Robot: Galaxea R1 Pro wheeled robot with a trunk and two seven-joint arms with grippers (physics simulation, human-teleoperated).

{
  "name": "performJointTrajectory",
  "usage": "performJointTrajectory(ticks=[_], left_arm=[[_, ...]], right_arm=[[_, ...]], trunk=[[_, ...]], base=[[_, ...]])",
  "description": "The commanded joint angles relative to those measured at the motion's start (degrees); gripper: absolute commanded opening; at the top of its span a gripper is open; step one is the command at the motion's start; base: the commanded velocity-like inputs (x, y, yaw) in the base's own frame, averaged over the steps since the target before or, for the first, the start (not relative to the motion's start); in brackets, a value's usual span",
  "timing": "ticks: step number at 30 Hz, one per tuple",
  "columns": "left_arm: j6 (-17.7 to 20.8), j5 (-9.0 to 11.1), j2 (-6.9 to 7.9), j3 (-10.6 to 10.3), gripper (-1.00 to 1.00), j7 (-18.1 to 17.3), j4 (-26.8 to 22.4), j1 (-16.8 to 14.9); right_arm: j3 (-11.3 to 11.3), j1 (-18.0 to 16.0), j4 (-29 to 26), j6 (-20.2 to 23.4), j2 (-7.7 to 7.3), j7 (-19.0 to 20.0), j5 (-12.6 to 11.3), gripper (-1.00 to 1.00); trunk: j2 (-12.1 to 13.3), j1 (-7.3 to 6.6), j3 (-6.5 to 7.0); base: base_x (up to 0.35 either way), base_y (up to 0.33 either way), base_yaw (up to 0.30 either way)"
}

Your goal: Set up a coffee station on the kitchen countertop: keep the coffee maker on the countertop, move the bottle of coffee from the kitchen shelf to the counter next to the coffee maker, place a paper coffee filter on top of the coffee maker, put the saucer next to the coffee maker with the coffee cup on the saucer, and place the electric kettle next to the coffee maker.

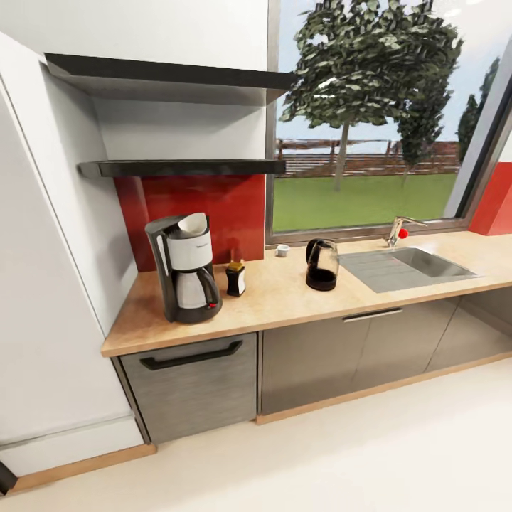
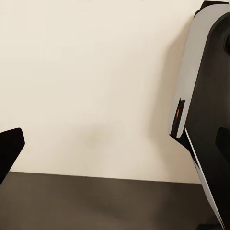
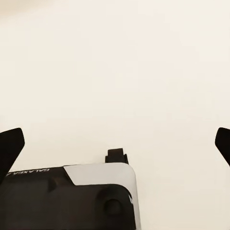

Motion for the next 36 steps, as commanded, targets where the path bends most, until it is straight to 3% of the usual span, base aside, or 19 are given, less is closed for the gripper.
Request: performJointTrajectory(ticks=[1, 15, 23, 36], left_arm=[[-0.01, 0.51, 0.00, 0.03, 1.00, 0.05, -0.02, -0.03], [-0.01, 0.53, -0.04, 0.03, 1.00, 0.05, -0.10, -0.03], [-0.01, 0.53, -0.09, 0.03, 1.00, 0.05, -0.11, -0.03], [-0.01, 0.52, -0.09, 0.14, 1.00, 0.06, -0.24, -0.03]], right_arm=[[0.28, -0.01, -0.13, 0.27, -0.01, 0.05, -0.58, 1.00], [0.19, 0.01, -0.26, 0.25, 0.01, 0.07, -0.91, 1.00], [0.19, 0.01, -0.26, 0.19, -0.06, 0.18, -0.91, 1.00], [0.19, 0.01, -0.26, 0.18, -0.04, 0.19, -0.83, 1.00]], trunk=[[-0.10, 0.03, -0.11], [-0.10, 0.03, -0.11], [-0.10, 0.03, -0.11], [-0.10, 0.03, -0.11]], base=[[0.099, 0.000, 0.000], [0.251, -0.110, -0.009], [0.219, -0.220, -0.230], [0.016, -0.309, -0.273]])
